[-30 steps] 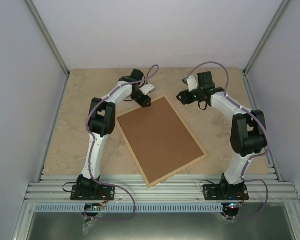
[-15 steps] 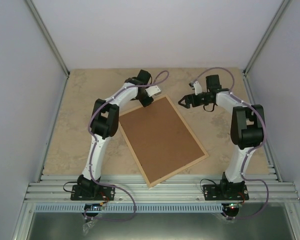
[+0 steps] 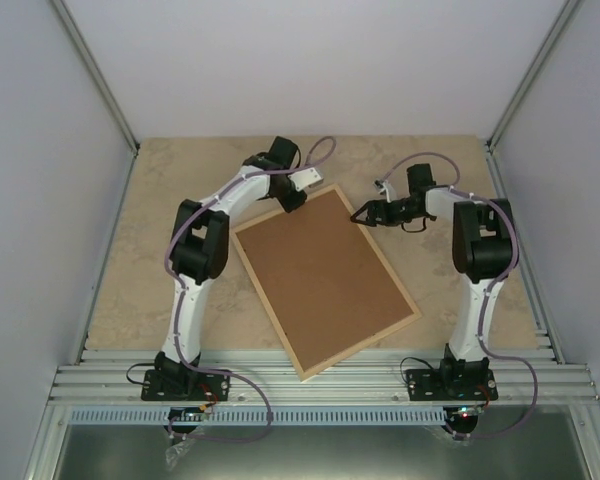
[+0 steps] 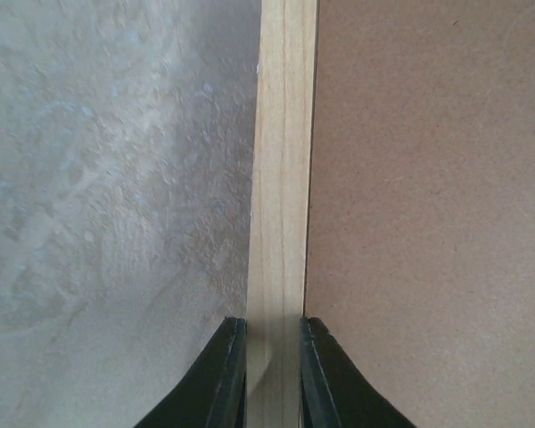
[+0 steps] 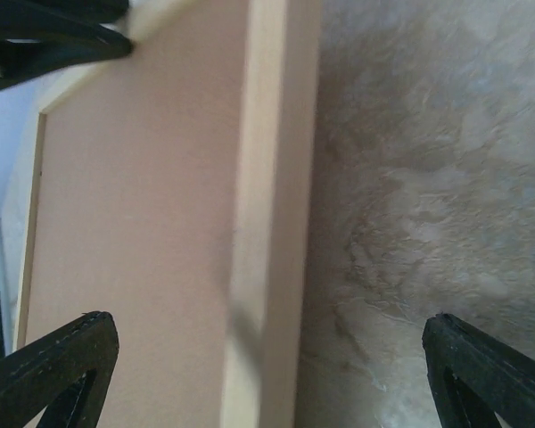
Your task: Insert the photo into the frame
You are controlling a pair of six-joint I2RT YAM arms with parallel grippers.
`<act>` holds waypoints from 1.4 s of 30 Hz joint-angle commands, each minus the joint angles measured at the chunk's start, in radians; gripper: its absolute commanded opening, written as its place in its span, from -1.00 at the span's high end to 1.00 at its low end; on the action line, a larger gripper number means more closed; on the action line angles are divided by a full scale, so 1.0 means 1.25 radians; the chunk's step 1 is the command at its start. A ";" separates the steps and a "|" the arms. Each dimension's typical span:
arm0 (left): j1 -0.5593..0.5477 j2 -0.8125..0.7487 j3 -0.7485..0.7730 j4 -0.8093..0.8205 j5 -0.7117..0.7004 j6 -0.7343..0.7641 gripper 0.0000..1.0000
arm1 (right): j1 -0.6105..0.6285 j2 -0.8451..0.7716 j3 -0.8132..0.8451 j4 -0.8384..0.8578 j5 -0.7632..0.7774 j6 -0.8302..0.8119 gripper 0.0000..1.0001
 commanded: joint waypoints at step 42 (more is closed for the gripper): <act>0.107 -0.368 -0.029 0.066 0.025 -0.248 -0.77 | 0.003 -0.289 0.077 -0.023 -0.196 0.045 0.99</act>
